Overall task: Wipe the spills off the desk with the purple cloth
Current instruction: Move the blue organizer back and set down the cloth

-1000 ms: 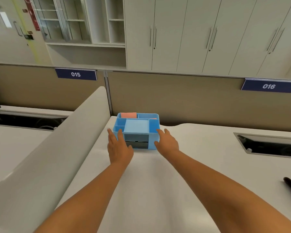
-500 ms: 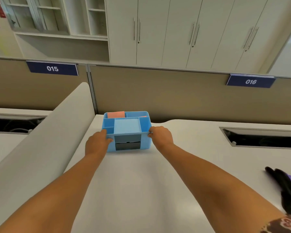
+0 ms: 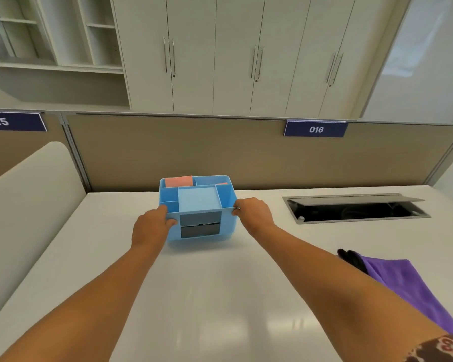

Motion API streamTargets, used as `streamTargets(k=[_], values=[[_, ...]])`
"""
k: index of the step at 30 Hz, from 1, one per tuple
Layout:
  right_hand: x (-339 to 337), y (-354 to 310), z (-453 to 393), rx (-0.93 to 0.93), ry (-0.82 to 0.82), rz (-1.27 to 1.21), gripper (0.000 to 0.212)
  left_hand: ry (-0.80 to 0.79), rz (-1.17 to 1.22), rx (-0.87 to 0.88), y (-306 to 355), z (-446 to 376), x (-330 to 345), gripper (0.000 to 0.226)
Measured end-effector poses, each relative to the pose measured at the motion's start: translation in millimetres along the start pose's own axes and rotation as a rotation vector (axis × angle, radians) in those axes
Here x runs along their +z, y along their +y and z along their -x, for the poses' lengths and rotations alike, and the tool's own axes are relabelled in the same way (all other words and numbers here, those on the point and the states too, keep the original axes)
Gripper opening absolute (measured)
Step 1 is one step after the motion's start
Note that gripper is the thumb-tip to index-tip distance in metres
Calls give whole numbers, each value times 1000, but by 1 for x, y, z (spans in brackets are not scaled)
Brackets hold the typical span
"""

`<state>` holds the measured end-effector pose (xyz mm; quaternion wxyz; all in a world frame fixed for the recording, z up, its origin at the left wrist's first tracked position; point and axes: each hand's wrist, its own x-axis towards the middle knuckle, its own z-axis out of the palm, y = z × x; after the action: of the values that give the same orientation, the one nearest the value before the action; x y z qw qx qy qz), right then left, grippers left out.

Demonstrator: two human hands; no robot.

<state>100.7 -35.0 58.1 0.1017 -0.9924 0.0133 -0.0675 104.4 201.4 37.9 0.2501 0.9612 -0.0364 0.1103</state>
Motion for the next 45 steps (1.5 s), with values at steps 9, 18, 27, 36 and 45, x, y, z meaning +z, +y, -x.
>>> streamTargets(k=[9,18,27,36,45], values=[[-23,125,-3,19,15,55,25,-39,68,3,109,-7,78,26],[-21,191,-19,17,5,79,27,-44,77,6,158,-20,120,26],[-18,208,-25,-4,25,45,28,-20,58,-16,170,-27,132,29],[-13,207,-21,-6,51,77,23,-41,62,-75,175,-23,132,31],[5,200,-1,38,116,44,62,-30,-154,30,178,-4,130,78]])
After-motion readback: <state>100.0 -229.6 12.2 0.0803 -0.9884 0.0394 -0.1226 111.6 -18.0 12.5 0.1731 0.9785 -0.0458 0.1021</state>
